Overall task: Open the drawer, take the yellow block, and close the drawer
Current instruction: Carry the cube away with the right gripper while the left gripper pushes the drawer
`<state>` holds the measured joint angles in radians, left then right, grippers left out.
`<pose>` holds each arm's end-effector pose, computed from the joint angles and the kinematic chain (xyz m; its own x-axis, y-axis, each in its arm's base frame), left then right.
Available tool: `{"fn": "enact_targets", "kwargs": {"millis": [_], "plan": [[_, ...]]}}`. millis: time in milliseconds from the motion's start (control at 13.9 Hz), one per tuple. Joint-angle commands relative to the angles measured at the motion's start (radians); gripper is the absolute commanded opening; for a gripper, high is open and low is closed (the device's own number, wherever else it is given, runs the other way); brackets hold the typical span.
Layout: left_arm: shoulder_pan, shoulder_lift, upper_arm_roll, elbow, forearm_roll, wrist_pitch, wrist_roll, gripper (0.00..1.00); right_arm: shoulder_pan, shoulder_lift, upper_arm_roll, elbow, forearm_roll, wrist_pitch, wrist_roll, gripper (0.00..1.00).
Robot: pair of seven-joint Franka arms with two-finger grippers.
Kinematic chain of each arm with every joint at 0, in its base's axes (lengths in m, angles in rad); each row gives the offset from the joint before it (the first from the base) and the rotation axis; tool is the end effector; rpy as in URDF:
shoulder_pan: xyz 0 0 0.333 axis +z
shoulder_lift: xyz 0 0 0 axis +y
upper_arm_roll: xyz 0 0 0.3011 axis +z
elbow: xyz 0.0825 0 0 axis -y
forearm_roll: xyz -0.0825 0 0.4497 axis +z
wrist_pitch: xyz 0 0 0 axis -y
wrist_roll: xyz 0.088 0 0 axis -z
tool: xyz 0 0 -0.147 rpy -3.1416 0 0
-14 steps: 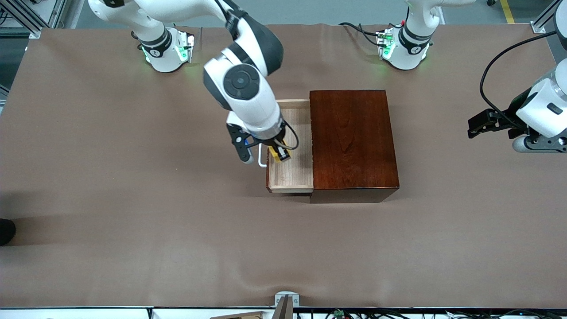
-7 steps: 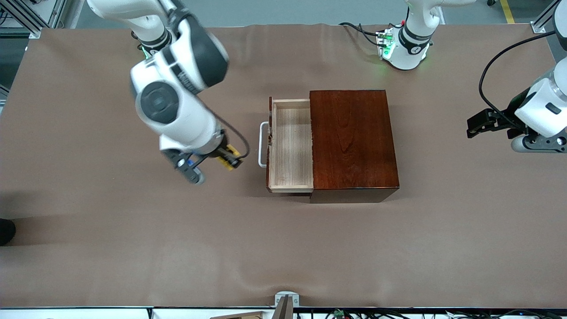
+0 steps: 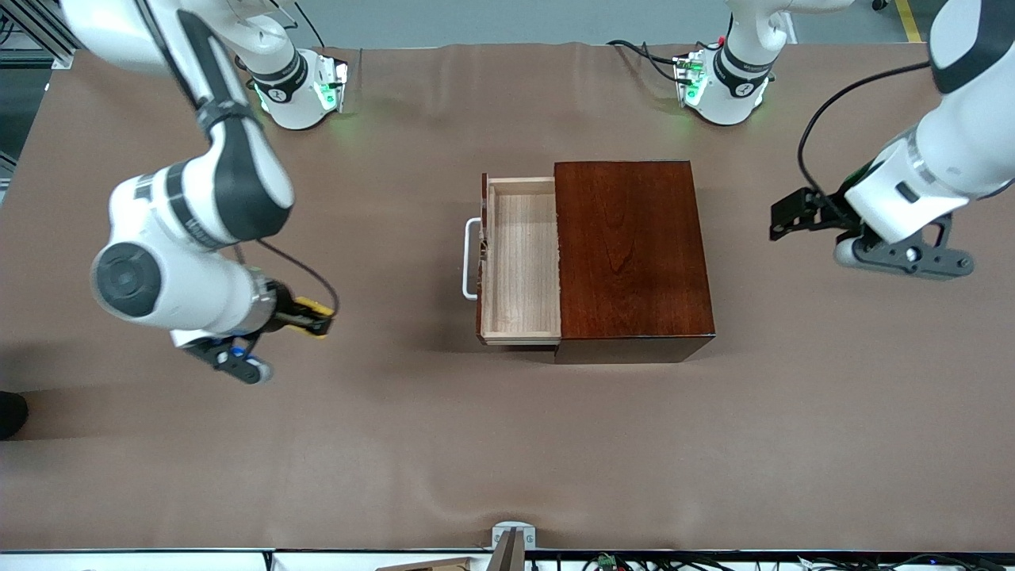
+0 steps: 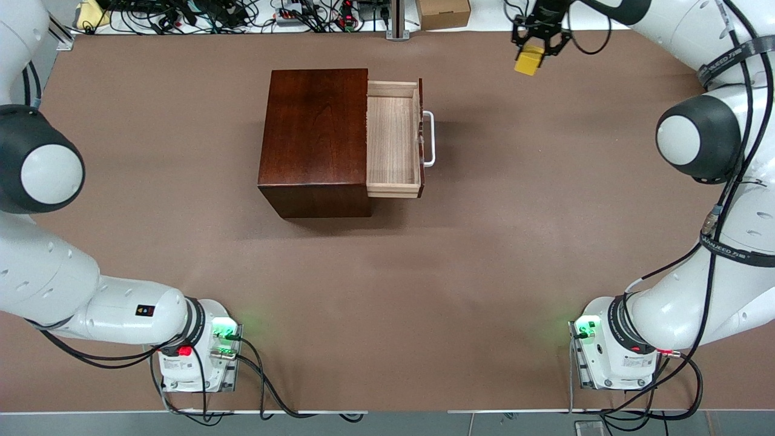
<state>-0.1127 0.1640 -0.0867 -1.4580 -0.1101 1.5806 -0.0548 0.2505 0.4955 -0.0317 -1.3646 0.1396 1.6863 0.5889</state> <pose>0.6500 -0.1442 0.5269 0.9886 -0.1427 -0.0476 -0.1360 -0.9832 0.1214 0.7096 0.1803 0.3506 0.9022 -0.3767 -0.2101 -0.3857 -0.9226 -0.0021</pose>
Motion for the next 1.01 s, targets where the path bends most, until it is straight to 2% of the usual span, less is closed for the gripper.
{"fn": "enact_targets", "kwargs": {"millis": [0,216,361,577,794,938], "plan": [[-0.034,0.046,-0.027,0.002,-0.013,0.05,0.013,1.0,-0.083,-0.043,0.019,-0.089,-0.034,0.044,-0.166,0.0],[-0.129,0.106,-0.042,0.008,-0.014,0.105,0.025,1.0,-0.164,-0.035,0.019,-0.168,-0.086,0.149,-0.332,0.0],[-0.218,0.164,-0.039,0.042,-0.013,0.151,0.109,1.0,-0.209,-0.034,0.019,-0.224,-0.113,0.246,-0.437,0.0],[-0.33,0.213,-0.039,0.06,-0.013,0.232,0.235,1.0,-0.26,0.001,0.019,-0.228,-0.13,0.285,-0.54,0.0],[-0.438,0.261,-0.038,0.08,-0.002,0.3,0.24,1.0,-0.299,0.057,0.019,-0.228,-0.14,0.315,-0.538,0.0],[-0.531,0.264,-0.039,0.099,0.146,0.318,0.268,1.0,-0.324,0.09,0.019,-0.231,-0.155,0.372,-0.564,0.0]]}}
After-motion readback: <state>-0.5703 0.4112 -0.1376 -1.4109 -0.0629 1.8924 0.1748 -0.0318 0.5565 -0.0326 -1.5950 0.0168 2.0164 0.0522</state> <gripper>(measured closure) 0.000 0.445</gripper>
